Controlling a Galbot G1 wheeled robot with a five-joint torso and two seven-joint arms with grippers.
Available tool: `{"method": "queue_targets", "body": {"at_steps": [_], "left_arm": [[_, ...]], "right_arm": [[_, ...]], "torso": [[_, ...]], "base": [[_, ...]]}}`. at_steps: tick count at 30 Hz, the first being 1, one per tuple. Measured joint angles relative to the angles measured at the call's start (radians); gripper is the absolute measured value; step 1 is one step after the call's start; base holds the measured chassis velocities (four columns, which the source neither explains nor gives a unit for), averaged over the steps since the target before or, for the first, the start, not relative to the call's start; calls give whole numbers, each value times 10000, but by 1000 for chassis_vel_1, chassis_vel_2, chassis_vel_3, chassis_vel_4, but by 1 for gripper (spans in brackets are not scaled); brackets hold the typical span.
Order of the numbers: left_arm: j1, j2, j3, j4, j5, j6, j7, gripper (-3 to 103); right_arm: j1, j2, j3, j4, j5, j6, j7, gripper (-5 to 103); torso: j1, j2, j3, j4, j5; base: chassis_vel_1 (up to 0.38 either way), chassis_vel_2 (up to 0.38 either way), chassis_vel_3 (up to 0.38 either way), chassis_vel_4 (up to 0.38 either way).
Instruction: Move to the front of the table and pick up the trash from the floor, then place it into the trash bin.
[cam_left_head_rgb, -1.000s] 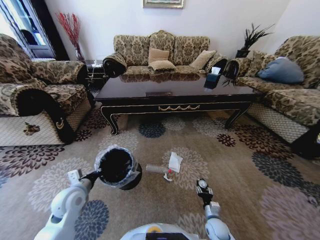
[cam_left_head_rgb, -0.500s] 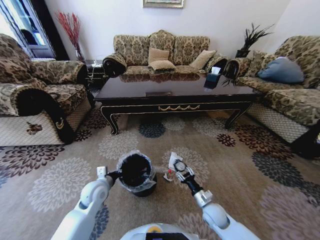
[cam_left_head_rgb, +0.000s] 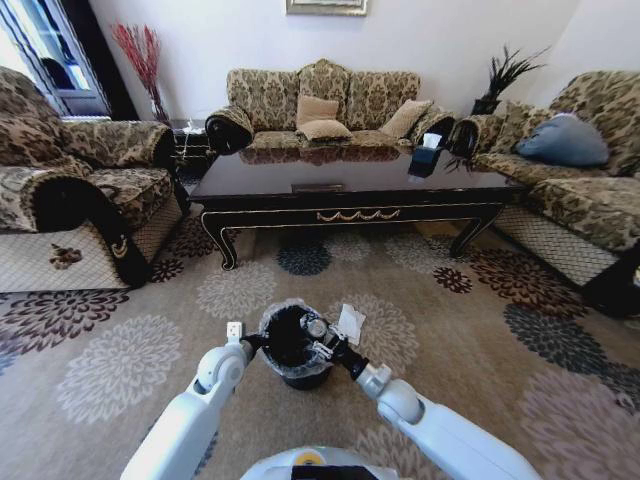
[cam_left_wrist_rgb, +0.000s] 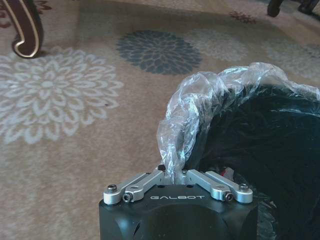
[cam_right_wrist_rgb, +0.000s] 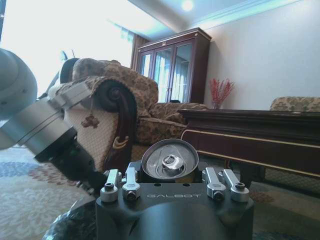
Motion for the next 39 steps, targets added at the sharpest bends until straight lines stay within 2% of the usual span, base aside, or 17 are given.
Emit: {"method": "queue_targets", "body": {"at_steps": [7,11,13,16,18,21,26,27,28,30,31,33,35,36,38,39], "left_arm": [[-101,-62,20,-3,-125,0,-32,2],[-61,-51,24,-42,-130,0,-44,2],[-58,-45,24,-58,-134,0,-44,2],[-37,15,24,-157,-151,1,-56,2],[-22,26,19,-193,-153,0,-61,2],[146,55,-90,-434,-178,0,-91,2],[499,119,-452,-863,-216,1,-127,2],[674,180,-730,-1067,-221,1,-139,2],[1248,422,-1871,-1756,-590,1,-235,2],[1568,627,-2641,-2161,-985,1,-292,2],[1568,627,-2641,-2161,-985,1,-292,2],[1813,863,-3608,-2368,-1207,3,-342,2],[1928,1058,-4428,-2396,-1432,2,-357,2],[1928,1058,-4428,-2396,-1432,2,-357,2],[1946,1263,-5228,-2294,-1765,2,-361,2],[1946,1263,-5228,-2294,-1765,2,-361,2]], "right_arm": [[281,58,-240,-283,85,23,-70,47],[180,-5,-135,-266,82,37,-167,65],[154,-22,-96,-236,81,37,-172,65],[78,-101,72,-115,80,38,-179,83],[50,-123,127,-81,81,38,-179,83],[-124,-176,466,161,156,35,-169,97],[-355,-169,1134,482,470,0,-131,100],[-429,-146,1509,575,644,-24,-130,100],[-656,-58,2754,795,1264,-309,-403,100],[-845,-44,3482,781,1686,-755,-390,100],[-845,-44,3482,781,1686,-755,-390,100],[-928,-64,3665,407,1971,-1169,-268,100],[-889,-61,3403,-140,2084,-1445,-278,100],[-889,-61,3403,-140,2084,-1445,-278,100],[-635,123,2781,-974,1887,-1551,-389,100],[-635,123,2781,-974,1887,-1551,-389,100]], "torso": [[0,0,-2,-1,0],[0,0,-1,-2,0],[0,0,-1,-2,0],[0,0,-2,-1,0],[0,0,-1,-1,0],[0,1,-1,-2,0],[-2,0,-2,-4,-3],[-2,0,-2,-3,-2],[-2,0,-2,3,-1],[-2,1,-3,-3,-5],[-2,1,-3,-3,-5],[-2,1,-3,-7,-3],[-2,1,-2,2,0],[-2,1,-2,2,0],[-2,1,-2,0,-2],[-2,1,-2,0,-2]], "base": [[0,0,0,0],[0,0,0,0],[0,0,0,0],[0,0,0,0],[0,0,0,0],[0,0,0,0],[0,0,0,0],[0,0,0,0],[0,0,0,0],[0,0,0,0],[0,0,0,0],[0,0,0,0],[0,0,0,0],[0,0,0,0],[0,0,0,0],[0,0,0,0]]}}
